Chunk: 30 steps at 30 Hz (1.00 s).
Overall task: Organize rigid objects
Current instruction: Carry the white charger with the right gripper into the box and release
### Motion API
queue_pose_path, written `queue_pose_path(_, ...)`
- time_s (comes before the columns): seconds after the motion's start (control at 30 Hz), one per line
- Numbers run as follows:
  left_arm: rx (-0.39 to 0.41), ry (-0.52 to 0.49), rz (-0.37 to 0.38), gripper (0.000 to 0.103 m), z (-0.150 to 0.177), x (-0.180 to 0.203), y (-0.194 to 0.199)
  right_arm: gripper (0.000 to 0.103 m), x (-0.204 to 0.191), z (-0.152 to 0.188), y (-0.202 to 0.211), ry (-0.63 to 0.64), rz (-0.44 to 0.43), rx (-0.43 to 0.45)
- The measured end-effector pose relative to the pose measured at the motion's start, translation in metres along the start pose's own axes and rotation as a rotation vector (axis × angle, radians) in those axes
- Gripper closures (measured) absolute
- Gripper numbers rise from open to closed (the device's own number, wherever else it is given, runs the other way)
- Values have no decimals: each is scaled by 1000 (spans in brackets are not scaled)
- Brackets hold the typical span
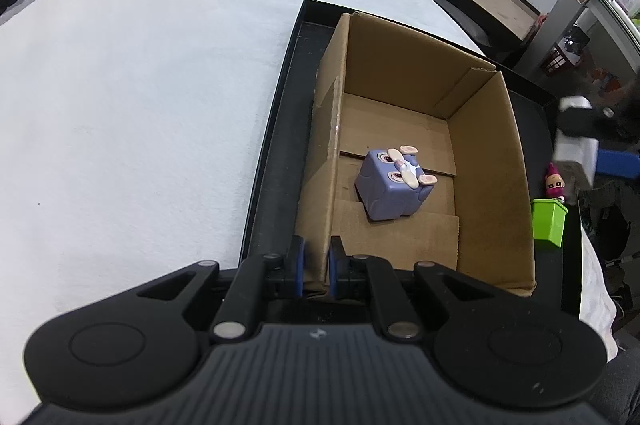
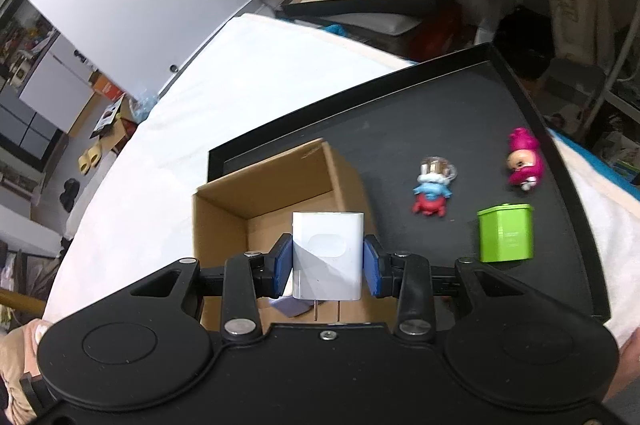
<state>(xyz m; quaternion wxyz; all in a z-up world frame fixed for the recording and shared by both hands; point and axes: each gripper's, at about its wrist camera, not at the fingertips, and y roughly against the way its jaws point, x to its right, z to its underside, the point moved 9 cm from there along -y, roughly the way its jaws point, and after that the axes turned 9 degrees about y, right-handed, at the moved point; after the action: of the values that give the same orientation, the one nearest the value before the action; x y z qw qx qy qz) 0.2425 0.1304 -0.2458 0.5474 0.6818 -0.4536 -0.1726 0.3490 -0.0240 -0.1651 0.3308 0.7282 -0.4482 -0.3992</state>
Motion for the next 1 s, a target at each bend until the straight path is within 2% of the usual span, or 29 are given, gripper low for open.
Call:
queue_pose_path(0.27, -2, 7, 10, 92, -1, -1, -1, 67, -29, 8, -21, 67, -18, -51)
queue_pose_path(0.67, -2, 19, 17, 92, 0, -3, -1, 66, -51, 27, -52, 148, -33, -133)
queue_pose_path(1.0, -2, 24, 16, 92, 0, -3, -1, 60, -59, 12, -44, 118, -128, -86)
